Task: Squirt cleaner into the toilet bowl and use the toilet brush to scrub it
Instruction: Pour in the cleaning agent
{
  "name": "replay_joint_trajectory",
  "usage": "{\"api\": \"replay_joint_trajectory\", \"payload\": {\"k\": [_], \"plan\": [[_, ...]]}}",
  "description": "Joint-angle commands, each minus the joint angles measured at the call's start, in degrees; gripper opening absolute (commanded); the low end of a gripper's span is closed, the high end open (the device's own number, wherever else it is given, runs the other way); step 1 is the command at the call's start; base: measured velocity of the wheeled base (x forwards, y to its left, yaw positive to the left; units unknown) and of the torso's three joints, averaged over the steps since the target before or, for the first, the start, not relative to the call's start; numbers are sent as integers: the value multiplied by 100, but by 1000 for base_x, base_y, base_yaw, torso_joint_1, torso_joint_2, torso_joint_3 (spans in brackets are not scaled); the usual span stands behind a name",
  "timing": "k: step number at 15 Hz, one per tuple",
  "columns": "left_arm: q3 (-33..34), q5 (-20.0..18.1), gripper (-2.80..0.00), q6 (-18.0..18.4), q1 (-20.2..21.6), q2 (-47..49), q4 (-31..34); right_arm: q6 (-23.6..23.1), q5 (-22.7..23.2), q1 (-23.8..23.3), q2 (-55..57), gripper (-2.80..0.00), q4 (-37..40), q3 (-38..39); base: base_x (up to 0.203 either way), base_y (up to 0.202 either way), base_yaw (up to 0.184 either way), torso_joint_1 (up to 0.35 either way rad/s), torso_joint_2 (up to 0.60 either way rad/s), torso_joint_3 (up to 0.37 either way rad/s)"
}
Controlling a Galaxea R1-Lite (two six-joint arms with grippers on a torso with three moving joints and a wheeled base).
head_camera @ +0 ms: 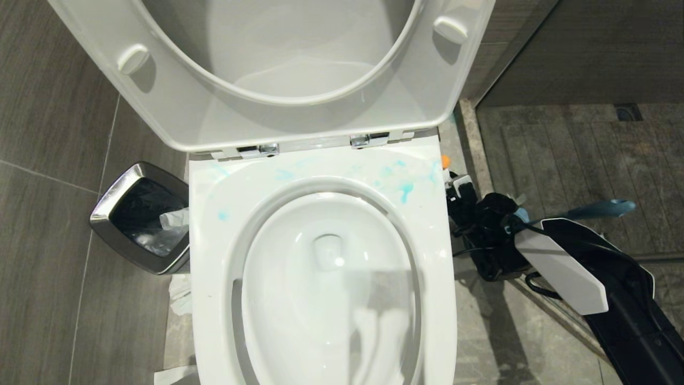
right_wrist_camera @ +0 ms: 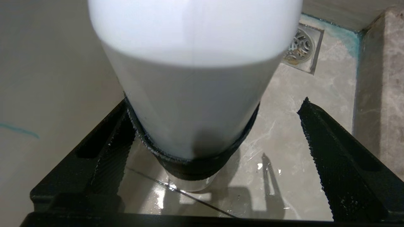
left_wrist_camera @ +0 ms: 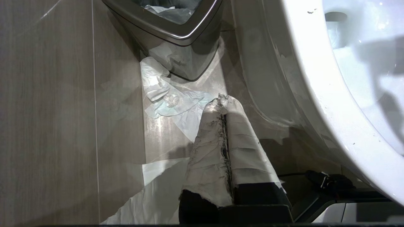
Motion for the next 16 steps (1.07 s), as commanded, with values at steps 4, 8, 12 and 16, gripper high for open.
{"api": "replay_joint_trajectory", "payload": {"k": [4, 8, 12, 16], "plan": [[0, -4, -280, -1, 0, 5, -1, 25, 53, 93, 147, 0, -25, -237, 0, 0, 0, 0, 0, 0], [0, -4, -280, -1, 0, 5, -1, 6, 88, 94, 285, 0, 132, -653, 0, 0, 0, 0, 0, 0], [0, -4, -280, 8, 0, 5, -1, -2, 106, 94, 475, 0, 233, -1091, 0, 0, 0, 0, 0, 0], [0, -4, -280, 1, 0, 5, -1, -27, 166, 102, 546, 0, 347, -1392, 0, 0, 0, 0, 0, 0]]}}
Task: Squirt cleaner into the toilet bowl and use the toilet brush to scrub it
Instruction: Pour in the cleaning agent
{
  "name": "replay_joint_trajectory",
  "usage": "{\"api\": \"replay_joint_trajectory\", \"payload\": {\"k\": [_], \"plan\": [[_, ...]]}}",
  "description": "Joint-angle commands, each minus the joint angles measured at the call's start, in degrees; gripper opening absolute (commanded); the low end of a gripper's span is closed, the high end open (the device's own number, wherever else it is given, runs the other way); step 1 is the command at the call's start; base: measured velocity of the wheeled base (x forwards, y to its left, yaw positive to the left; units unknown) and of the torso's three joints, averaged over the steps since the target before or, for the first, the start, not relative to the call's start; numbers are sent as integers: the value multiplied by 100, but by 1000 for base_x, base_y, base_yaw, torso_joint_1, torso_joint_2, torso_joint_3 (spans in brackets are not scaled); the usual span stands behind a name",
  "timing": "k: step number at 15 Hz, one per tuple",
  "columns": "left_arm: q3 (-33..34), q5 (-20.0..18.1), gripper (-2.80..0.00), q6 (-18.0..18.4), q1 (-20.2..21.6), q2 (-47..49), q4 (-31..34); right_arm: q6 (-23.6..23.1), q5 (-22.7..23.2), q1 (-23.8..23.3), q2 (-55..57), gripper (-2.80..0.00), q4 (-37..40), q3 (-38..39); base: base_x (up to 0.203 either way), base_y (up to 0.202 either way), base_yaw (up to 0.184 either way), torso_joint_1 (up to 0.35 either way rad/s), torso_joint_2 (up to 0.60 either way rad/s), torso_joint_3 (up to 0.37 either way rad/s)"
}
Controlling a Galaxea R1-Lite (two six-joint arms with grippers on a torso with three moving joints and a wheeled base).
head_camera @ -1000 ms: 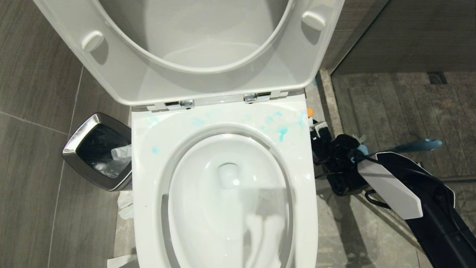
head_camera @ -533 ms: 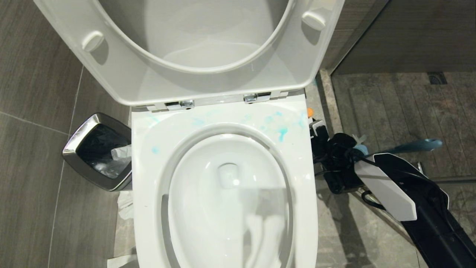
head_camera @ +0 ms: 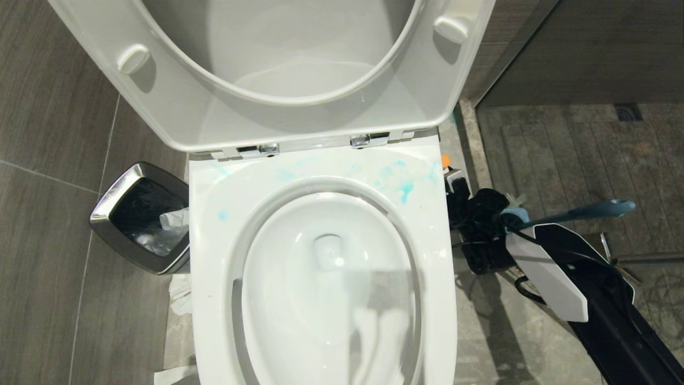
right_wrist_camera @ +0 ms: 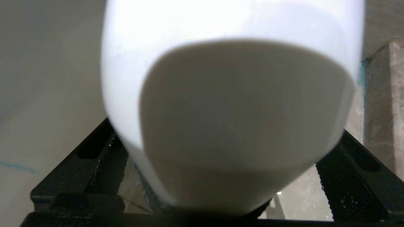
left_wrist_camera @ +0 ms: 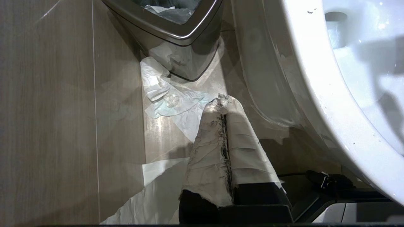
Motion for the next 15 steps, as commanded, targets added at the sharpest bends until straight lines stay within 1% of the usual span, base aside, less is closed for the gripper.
{"api": "replay_joint_trajectory", "payload": {"k": [1, 2, 8, 9, 15], "plan": [[0, -4, -280, -4, -2, 5, -2, -26, 120, 11, 51, 0, -17, -71, 0, 0, 0, 0, 0, 0], [0, -2, -280, -4, -2, 5, -2, -40, 185, 11, 52, 0, -17, -72, 0, 0, 0, 0, 0, 0], [0, -4, -280, -4, -2, 5, -2, -169, 203, 11, 61, 0, -69, -105, 0, 0, 0, 0, 0, 0], [0, 5, -280, -2, -2, 5, -2, -215, 195, 11, 52, -280, -80, -106, 0, 0, 0, 0, 0, 0], [0, -4, -280, -4, -2, 5, -2, -214, 166, 2, -99, -280, -78, -97, 0, 0, 0, 0, 0, 0]]}}
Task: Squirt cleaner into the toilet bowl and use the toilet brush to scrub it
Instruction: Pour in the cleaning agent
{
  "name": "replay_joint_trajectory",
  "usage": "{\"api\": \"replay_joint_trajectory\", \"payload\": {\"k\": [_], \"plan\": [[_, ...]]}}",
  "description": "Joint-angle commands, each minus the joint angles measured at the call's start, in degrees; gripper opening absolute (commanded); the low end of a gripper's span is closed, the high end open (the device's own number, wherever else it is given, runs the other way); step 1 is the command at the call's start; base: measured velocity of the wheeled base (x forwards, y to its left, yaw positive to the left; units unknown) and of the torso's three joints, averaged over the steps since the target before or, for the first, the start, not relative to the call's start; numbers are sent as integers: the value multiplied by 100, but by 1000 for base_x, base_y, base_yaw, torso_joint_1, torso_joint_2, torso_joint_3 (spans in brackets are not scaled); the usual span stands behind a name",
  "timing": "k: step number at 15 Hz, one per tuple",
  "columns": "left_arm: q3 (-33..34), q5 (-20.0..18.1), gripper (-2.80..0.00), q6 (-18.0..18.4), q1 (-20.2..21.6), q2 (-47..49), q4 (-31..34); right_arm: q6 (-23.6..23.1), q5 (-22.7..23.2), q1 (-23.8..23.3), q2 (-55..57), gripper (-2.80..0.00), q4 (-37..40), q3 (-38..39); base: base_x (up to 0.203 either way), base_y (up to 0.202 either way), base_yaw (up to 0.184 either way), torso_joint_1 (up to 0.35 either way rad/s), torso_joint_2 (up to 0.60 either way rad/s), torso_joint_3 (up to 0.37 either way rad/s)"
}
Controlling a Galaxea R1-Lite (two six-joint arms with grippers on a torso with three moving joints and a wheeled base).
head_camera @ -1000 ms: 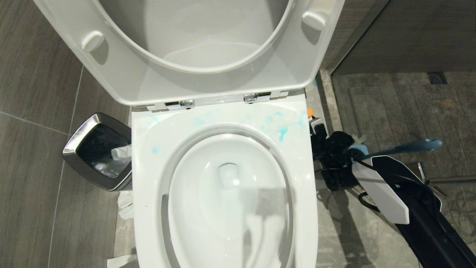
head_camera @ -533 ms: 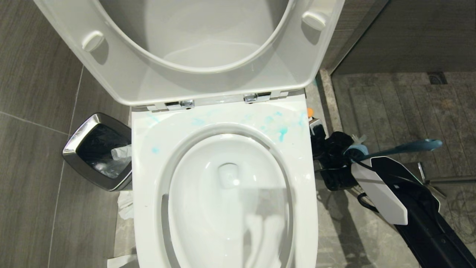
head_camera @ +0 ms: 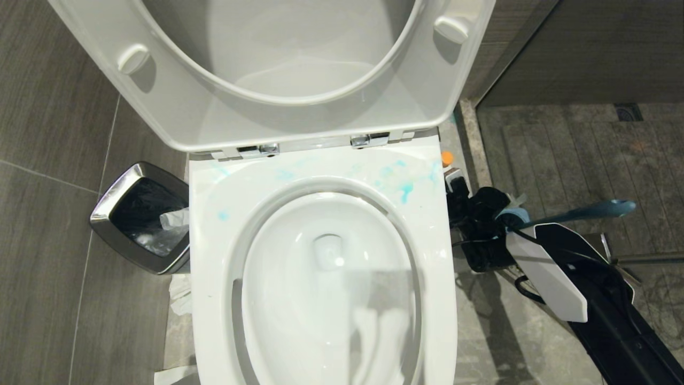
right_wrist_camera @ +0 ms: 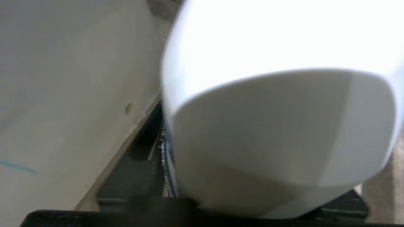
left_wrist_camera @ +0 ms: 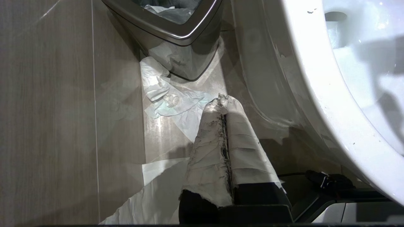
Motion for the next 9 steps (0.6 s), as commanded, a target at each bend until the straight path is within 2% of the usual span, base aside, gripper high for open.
{"api": "replay_joint_trajectory", "payload": {"k": [1, 5, 9], "plan": [[0, 5, -280, -1, 0, 5, -4, -18, -14, 2, -101, -280, -52, 9, 0, 0, 0, 0, 0, 0], [0, 8, -280, -1, 0, 5, -4, -24, -174, 7, -345, -280, 7, 157, 0, 0, 0, 0, 0, 0], [0, 8, -280, 0, 0, 5, -4, -373, -630, 5, -902, -280, 2, 950, 0, 0, 0, 0, 0, 0]]}}
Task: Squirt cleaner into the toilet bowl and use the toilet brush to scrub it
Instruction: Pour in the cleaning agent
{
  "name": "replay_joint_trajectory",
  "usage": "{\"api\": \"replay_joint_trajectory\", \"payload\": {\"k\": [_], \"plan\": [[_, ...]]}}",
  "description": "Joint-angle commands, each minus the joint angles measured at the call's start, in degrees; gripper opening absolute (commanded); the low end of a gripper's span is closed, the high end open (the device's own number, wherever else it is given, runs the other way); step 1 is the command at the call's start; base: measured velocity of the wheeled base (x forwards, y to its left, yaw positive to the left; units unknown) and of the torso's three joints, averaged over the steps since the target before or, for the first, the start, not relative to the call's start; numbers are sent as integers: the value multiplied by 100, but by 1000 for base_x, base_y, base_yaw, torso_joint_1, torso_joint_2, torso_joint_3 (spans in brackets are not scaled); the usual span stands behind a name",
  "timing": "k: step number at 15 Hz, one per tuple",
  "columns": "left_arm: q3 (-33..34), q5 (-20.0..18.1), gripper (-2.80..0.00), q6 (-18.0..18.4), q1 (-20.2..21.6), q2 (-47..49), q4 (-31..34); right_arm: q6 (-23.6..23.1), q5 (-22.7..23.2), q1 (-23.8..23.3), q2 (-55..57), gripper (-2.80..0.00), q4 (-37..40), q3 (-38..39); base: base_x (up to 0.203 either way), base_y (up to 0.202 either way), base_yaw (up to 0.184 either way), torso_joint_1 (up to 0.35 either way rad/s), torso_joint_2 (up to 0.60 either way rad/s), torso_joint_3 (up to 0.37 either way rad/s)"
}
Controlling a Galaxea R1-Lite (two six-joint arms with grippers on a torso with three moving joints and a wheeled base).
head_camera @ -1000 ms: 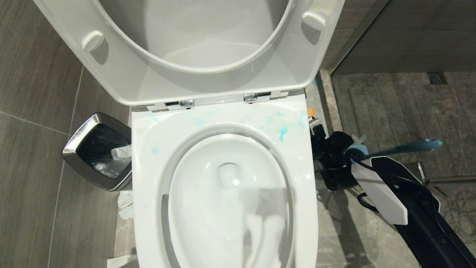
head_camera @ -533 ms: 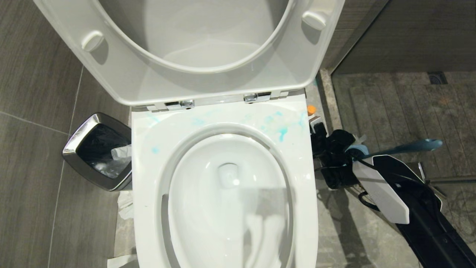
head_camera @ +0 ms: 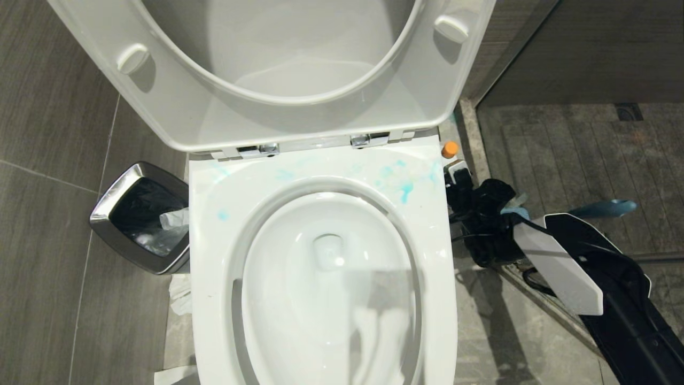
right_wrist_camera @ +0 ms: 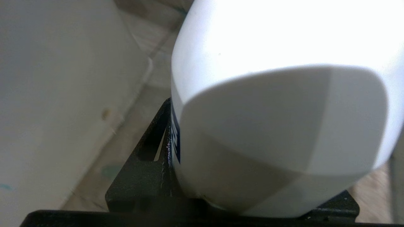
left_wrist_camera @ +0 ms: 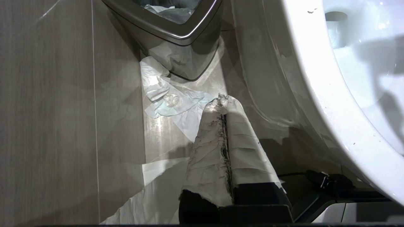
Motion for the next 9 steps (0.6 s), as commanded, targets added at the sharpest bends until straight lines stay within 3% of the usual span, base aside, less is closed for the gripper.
{"api": "replay_joint_trajectory", "payload": {"k": [1, 9], "plan": [[0, 0, -280, 0, 0, 5, -2, -206, -196, -1, -577, -280, -49, 587, 0, 0, 0, 0, 0, 0], [0, 8, -280, 0, 0, 5, -2, -264, -400, 6, -3343, -280, -24, 3432, 0, 0, 0, 0, 0, 0]]}}
